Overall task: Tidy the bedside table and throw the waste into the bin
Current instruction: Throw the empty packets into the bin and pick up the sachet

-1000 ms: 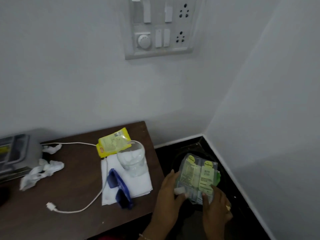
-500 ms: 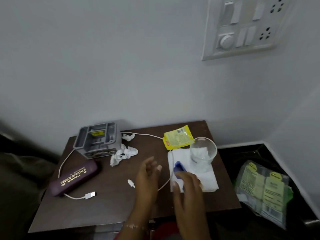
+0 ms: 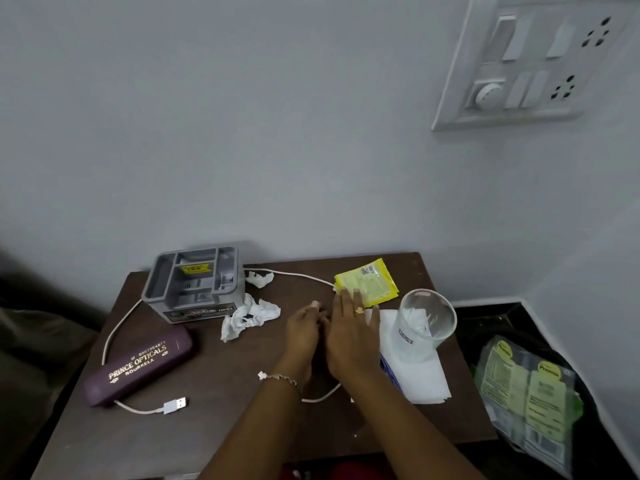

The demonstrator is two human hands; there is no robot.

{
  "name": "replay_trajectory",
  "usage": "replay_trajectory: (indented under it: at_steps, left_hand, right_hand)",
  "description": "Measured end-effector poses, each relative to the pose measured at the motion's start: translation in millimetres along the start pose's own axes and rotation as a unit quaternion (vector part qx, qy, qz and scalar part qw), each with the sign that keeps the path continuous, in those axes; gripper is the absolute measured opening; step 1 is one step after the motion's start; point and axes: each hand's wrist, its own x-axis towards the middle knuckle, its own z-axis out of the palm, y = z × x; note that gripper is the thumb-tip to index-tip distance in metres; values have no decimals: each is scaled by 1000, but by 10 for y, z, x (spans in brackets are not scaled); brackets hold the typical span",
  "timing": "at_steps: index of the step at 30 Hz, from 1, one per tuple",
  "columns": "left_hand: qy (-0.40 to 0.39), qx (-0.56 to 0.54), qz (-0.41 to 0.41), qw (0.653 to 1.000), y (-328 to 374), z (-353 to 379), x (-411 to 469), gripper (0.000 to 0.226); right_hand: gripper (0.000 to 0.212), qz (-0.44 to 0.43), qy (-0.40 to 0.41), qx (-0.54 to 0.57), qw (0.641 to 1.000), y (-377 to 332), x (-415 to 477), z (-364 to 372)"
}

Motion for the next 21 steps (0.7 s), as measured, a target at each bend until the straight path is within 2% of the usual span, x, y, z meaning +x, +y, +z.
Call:
replay_trajectory:
  at_steps: [5,9,13,16,18,19,21]
  left_hand:
    - [-39,-52,-40,997,47,-79,-11,35]
    - [7,-94,7,995,-24,-296,-176,19]
    - [14,-63,51,997,-165,-515,-432,29]
    - [25,-33,59,997,-195,-588,-493,32]
    - [21,-24,61,998,-190,-584,-487,36]
    - [16,-25,61,998,-165,-586,-495,38]
    - [5,-17,65,998,-121,-587,-492,39]
  right_hand:
    - [51,-89,114,9,989,-75,-211,-43]
    - [50,-197,136,10,971,-50,-623,-18]
    - [56,-237,126,41,962,26,-1020,45]
    - [45,-217,126,124,960,80,-1259,28]
    - [38,-165,143,236,947,126,-1330,-6]
    - [39,-115,134,320,931,128,-1335,-55]
    - [43,8,137,471,872,112,-1283,-169]
